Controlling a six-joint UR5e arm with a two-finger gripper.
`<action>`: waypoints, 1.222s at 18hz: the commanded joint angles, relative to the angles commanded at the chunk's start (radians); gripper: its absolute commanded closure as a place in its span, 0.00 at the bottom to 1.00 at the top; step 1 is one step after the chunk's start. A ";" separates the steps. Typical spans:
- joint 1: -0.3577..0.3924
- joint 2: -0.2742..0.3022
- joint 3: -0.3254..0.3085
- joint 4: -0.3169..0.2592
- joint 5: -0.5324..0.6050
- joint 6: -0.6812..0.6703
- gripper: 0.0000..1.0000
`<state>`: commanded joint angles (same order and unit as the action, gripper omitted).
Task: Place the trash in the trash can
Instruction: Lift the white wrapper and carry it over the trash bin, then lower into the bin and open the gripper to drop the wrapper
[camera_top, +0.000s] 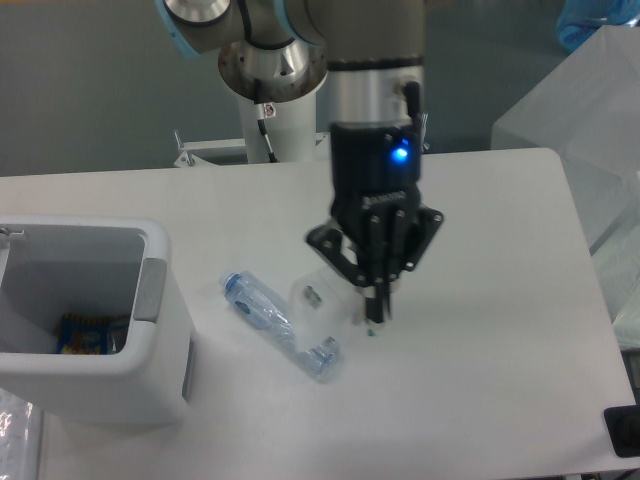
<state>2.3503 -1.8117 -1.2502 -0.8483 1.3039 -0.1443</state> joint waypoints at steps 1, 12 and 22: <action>-0.017 0.009 0.000 0.000 0.000 0.014 1.00; -0.220 0.031 -0.026 0.002 0.000 0.018 1.00; -0.289 0.000 -0.077 0.002 0.000 0.017 0.97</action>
<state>2.0617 -1.8116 -1.3269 -0.8468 1.3039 -0.1273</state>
